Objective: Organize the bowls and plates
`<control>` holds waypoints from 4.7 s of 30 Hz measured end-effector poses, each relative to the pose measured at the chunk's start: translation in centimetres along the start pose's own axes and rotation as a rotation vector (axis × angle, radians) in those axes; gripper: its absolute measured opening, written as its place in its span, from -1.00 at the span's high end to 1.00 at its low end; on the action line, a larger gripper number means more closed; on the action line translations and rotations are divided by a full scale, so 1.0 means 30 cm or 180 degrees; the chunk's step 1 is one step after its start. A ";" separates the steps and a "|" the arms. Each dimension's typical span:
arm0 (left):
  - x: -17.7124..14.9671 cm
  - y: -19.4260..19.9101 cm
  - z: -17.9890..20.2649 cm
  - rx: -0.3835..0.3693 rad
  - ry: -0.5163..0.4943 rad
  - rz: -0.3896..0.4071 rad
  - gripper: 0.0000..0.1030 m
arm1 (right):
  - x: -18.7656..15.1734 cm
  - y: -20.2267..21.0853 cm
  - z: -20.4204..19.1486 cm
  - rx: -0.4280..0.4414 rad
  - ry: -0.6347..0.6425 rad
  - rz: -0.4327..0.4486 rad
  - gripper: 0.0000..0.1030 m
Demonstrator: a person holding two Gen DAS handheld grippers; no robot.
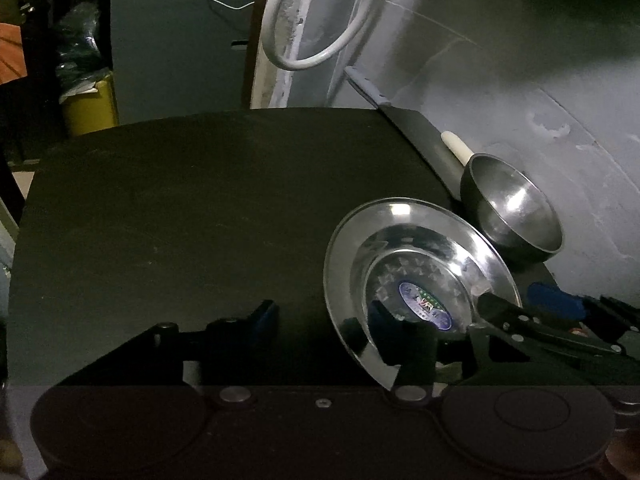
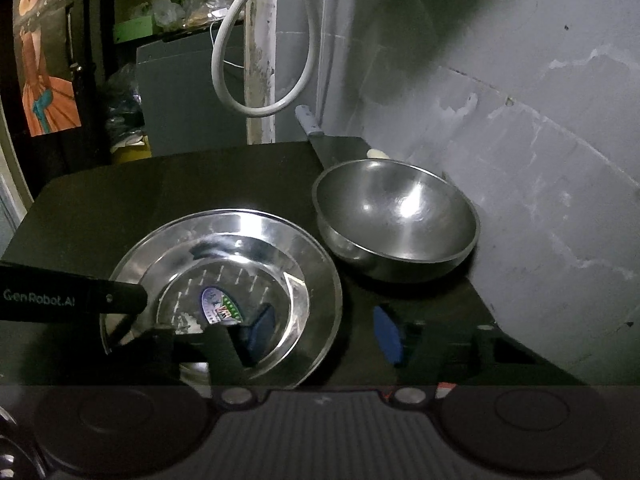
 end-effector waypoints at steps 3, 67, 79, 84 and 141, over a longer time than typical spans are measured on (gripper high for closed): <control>0.002 -0.004 0.001 -0.0032 0.0007 -0.0017 0.23 | 0.000 -0.010 0.003 0.0042 -0.0066 -0.0022 0.20; -0.403 0.581 -0.207 -0.0047 -0.0875 0.0016 0.47 | -0.332 0.625 -0.318 0.0689 -0.0328 0.0064 0.51; -0.441 0.567 -0.203 0.0135 -0.1067 -0.0109 0.41 | -0.363 0.622 -0.350 0.0729 -0.0285 -0.0056 0.51; -0.451 0.568 -0.205 0.0174 -0.1105 -0.0136 0.39 | -0.364 0.620 -0.360 0.0732 -0.0266 -0.0082 0.51; -0.145 0.398 0.049 0.0103 -0.0255 0.0501 -0.98 | -0.226 0.490 0.083 0.0335 -0.0523 0.0437 -0.96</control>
Point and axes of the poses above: each gripper's, at about its wrist camera, not at the fingertips, and y roughly against the way its jaws point, z to its right, x to its top, the point moved 3 cm from there along -y, roughly the way its jaws point, and after that the axes turned 7 degrees about y, right-handed, at the moved point
